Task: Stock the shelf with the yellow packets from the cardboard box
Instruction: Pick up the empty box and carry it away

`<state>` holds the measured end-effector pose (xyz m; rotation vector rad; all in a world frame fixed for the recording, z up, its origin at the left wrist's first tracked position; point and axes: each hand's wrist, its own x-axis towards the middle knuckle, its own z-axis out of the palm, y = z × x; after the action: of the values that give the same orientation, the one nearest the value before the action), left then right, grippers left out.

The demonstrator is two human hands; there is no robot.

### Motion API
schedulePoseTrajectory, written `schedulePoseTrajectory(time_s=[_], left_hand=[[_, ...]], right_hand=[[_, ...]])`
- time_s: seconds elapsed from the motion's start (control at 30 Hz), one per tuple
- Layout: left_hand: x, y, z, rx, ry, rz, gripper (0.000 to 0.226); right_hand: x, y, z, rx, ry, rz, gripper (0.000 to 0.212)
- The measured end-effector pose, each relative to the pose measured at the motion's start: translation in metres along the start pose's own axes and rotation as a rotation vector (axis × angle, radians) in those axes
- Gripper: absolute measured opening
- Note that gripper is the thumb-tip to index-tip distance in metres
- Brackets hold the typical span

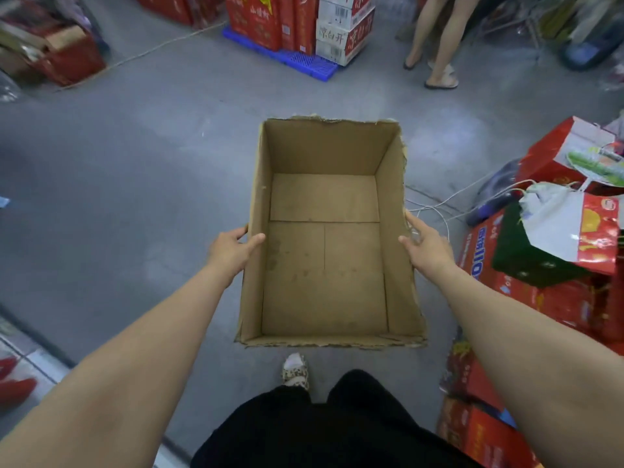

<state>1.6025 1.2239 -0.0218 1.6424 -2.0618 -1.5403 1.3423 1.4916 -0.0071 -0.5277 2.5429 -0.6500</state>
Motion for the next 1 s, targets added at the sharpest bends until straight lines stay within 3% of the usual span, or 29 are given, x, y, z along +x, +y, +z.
schedulePoseTrajectory(time_s=[0.17, 0.37, 0.63, 1.0], left_hand=[[0.094, 0.053, -0.018, -0.006, 0.001, -0.006, 0.07], [0.22, 0.109, -0.022, -0.06, -0.025, -0.061, 0.106], [0.355, 0.215, -0.013, -0.134, 0.033, -0.091, 0.082], [0.56, 0.324, -0.05, -0.194, 0.015, -0.137, 0.078]], right_hand=[[0.097, -0.052, -0.005, 0.067, -0.044, 0.034, 0.057], [0.232, -0.109, -0.019, 0.062, -0.067, -0.025, 0.057], [0.406, -0.189, -0.061, 0.014, -0.089, -0.019, 0.055], [0.62, -0.318, -0.06, -0.013, -0.088, -0.06, 0.055]])
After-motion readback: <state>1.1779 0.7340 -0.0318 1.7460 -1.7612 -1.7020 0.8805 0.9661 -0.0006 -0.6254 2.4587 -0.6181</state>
